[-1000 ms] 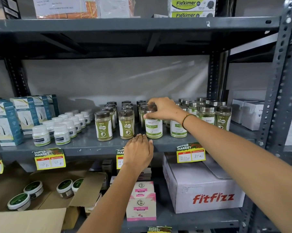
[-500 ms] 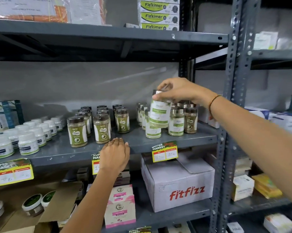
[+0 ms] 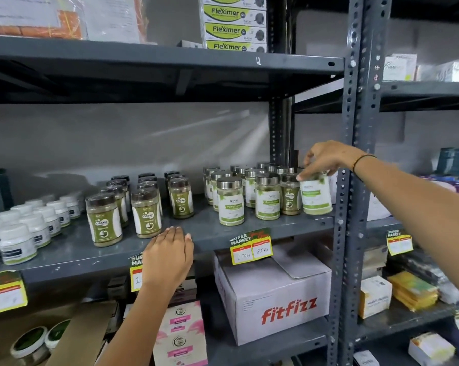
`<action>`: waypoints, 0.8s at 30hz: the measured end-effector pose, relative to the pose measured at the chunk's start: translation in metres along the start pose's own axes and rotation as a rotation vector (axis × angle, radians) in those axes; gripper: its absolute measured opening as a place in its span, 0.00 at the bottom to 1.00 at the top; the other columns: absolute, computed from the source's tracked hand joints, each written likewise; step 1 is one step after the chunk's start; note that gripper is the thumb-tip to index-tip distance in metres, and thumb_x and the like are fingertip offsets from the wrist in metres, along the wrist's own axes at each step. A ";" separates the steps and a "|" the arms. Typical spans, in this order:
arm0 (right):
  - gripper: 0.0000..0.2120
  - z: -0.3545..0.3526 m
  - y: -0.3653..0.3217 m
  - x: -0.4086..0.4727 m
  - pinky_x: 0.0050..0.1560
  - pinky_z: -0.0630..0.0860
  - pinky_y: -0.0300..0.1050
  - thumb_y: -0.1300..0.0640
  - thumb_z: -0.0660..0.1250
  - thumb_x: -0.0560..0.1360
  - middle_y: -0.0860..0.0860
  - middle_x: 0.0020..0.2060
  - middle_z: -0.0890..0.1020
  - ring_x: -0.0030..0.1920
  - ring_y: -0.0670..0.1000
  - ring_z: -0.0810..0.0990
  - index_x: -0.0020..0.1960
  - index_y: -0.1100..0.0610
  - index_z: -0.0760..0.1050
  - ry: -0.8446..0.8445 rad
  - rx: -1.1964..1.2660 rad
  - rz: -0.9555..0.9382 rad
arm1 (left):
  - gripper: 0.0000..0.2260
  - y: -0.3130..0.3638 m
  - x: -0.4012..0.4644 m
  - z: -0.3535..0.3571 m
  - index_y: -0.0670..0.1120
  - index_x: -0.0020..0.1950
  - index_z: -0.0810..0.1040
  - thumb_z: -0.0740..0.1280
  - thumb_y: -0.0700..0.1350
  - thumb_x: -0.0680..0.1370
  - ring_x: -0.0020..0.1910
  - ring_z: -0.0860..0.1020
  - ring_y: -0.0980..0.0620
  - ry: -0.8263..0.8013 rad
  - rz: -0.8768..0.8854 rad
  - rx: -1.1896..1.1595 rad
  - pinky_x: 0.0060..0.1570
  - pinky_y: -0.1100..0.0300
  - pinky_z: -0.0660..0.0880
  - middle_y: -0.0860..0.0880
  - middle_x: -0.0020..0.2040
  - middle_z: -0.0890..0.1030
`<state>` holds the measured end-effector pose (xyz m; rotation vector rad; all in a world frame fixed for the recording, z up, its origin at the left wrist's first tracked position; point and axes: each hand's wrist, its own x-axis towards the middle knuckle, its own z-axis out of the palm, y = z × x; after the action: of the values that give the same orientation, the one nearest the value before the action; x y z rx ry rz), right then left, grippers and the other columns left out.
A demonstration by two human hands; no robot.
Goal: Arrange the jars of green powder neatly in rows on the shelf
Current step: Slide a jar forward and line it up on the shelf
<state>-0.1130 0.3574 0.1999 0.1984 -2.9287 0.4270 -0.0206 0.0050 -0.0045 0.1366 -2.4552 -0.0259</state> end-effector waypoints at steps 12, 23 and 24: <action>0.26 0.020 0.013 0.022 0.54 0.82 0.54 0.49 0.75 0.72 0.59 0.59 0.78 0.54 0.59 0.83 0.63 0.62 0.74 -0.093 -0.073 0.105 | 0.25 0.000 0.001 0.000 0.40 0.58 0.80 0.49 0.53 0.79 0.58 0.79 0.46 -0.013 -0.014 0.012 0.58 0.51 0.75 0.41 0.56 0.82; 0.27 0.026 0.012 0.009 0.56 0.78 0.47 0.46 0.67 0.77 0.58 0.64 0.77 0.60 0.57 0.78 0.70 0.61 0.71 -0.052 -0.213 0.088 | 0.24 0.003 -0.001 -0.004 0.40 0.60 0.79 0.50 0.52 0.79 0.59 0.79 0.45 -0.025 -0.018 0.015 0.60 0.51 0.74 0.41 0.58 0.82; 0.29 0.025 0.010 0.008 0.54 0.78 0.47 0.45 0.67 0.77 0.58 0.65 0.76 0.60 0.57 0.78 0.71 0.61 0.70 -0.056 -0.246 0.090 | 0.24 0.003 -0.001 -0.004 0.40 0.60 0.79 0.50 0.52 0.79 0.59 0.78 0.45 -0.027 -0.019 0.016 0.60 0.51 0.73 0.41 0.58 0.82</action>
<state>-0.1258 0.3590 0.1752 0.0461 -3.0185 0.0706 -0.0173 0.0079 -0.0019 0.1677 -2.4819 -0.0165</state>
